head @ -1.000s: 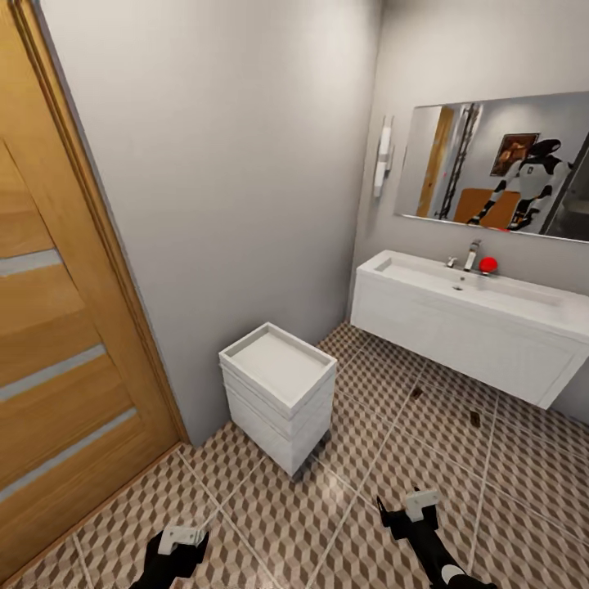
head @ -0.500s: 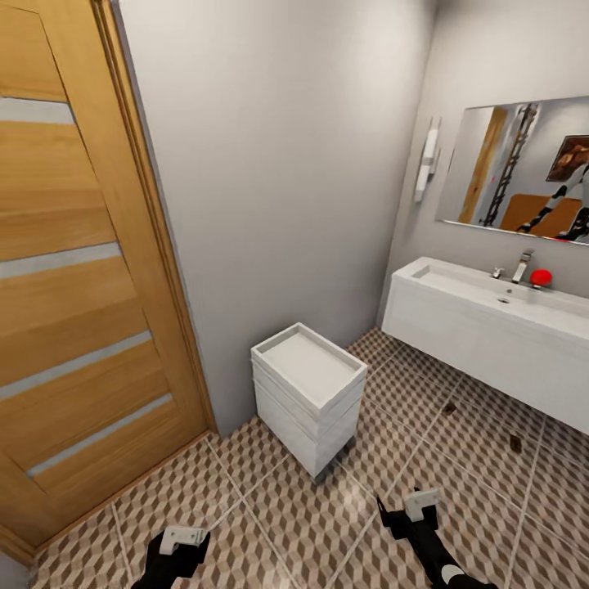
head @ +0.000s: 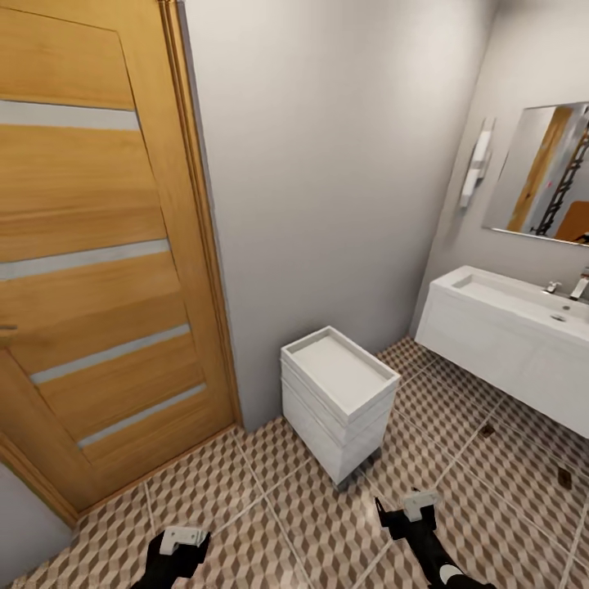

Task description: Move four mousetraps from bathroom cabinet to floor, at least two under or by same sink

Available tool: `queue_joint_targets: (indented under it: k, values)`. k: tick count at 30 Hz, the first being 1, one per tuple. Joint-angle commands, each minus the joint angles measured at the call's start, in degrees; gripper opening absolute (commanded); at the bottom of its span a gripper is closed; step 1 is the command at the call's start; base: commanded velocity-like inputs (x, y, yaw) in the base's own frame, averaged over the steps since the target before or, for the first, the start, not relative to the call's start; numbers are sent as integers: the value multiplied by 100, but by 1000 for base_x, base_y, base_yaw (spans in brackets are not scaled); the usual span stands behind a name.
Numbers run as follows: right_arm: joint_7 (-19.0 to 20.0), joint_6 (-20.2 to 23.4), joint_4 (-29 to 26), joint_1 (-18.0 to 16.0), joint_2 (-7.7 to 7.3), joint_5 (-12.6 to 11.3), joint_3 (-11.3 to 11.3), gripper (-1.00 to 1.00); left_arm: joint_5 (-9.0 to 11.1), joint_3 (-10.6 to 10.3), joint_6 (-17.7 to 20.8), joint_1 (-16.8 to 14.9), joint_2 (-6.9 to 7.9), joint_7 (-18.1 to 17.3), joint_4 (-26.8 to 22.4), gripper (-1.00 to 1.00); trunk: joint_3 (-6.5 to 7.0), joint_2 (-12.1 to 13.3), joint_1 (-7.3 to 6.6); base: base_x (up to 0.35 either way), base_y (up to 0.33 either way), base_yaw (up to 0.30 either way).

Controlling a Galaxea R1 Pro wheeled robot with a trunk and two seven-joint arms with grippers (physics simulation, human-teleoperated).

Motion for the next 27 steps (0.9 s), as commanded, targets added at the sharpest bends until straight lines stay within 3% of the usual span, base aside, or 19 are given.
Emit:
queue_joint_targets:
  k: [1, 27]
  values:
    - [0, 0, 3, 0, 2, 1, 0, 100, 1, 0, 0, 0, 0, 0, 0, 100, 3, 0, 0, 0, 0, 275]
    - [-2, 0, 2, 0, 10, 1, 0, 100, 3, 0, 0, 0, -2, 0, 0, 100, 87, 0, 0, -59, 0, 275]
